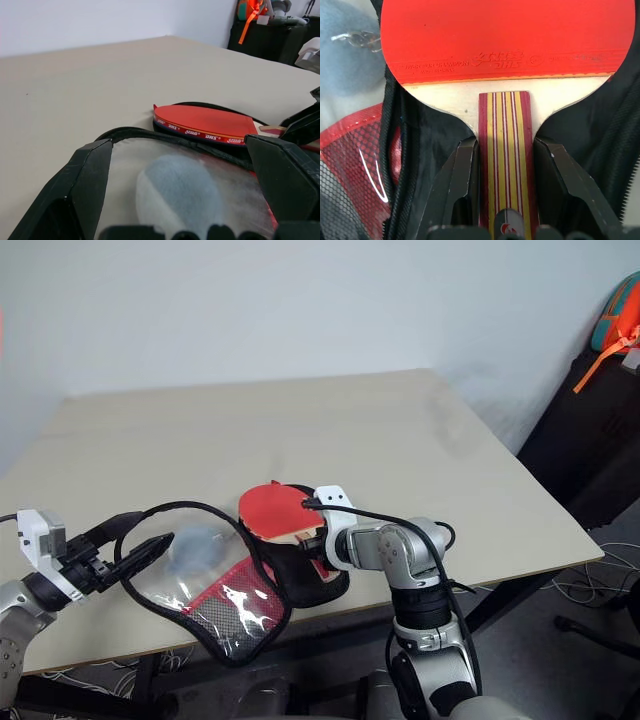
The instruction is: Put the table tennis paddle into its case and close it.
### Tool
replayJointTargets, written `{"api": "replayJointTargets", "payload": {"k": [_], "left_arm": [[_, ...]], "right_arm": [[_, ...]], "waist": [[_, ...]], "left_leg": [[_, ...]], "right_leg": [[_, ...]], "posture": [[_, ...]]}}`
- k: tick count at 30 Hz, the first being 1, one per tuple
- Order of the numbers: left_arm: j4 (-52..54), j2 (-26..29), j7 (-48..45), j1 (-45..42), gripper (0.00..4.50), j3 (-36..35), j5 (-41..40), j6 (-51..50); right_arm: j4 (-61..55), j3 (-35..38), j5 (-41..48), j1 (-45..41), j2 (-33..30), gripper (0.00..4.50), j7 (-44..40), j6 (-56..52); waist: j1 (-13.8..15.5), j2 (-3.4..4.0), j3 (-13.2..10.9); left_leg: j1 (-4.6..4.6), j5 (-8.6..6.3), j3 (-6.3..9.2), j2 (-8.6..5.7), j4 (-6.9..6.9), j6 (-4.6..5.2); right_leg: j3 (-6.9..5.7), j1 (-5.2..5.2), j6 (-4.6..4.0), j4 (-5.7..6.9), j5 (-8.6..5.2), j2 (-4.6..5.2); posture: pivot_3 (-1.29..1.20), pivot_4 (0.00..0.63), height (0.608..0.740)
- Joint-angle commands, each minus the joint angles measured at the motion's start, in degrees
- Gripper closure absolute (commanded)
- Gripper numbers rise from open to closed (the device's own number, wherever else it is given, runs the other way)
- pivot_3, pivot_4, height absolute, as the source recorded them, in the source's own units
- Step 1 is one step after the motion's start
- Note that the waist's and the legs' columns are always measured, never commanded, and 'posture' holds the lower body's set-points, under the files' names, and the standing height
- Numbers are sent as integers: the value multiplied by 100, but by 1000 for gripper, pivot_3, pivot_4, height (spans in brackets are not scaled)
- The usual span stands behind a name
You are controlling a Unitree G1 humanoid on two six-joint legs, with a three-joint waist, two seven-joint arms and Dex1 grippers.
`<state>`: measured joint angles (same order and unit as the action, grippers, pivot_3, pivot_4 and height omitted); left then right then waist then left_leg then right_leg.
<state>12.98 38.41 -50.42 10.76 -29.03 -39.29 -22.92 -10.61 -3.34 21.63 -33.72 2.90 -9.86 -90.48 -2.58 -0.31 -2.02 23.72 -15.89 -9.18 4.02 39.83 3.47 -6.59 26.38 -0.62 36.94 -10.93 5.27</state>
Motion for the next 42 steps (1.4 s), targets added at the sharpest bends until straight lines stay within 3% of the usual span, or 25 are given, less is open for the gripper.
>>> {"api": "replayJointTargets", "payload": {"k": [1, 15, 23, 33, 42], "left_arm": [[165, 39, -10, -65, 0, -103, -71, 64], [83, 77, -52, -161, 0, -84, -45, 68], [36, 99, -83, -210, 0, -80, -11, 78], [18, 54, -80, -214, 0, -50, 17, 93], [-8, 250, -228, -112, 0, -344, -138, -30]], "right_arm": [[-319, 121, -103, -103, -74, 3233, 120, -62], [-339, -44, -260, 17, -193, 3233, 155, -48], [-121, -131, -337, -69, 51, 3233, 201, 93], [150, -153, -361, -183, 438, 36, 170, 249], [137, -2, -132, -413, -149, 36, -344, 296]], "waist": [[-1, 0, 0], [0, -1, 0], [-2, -1, 0], [-6, 1, 0], [-6, 0, 0]], "left_leg": [[0, 0, 0, 0, -1, 0], [-1, 2, 0, 0, -5, -3], [-1, 2, 0, 1, -6, -4], [-2, 7, 0, 6, -14, -13], [-3, 8, 2, 7, -16, -13]], "right_leg": [[0, 0, 0, 0, 0, 0], [0, 0, 0, -2, 0, 0], [0, 1, 0, -2, 0, -1], [0, 4, -1, -3, 0, -7], [0, 4, -2, -5, 0, -9]], "posture": [[0, 0, 706], [0, 0, 706], [0, 0, 706], [0, 0, 706], [0, 0, 706]]}}
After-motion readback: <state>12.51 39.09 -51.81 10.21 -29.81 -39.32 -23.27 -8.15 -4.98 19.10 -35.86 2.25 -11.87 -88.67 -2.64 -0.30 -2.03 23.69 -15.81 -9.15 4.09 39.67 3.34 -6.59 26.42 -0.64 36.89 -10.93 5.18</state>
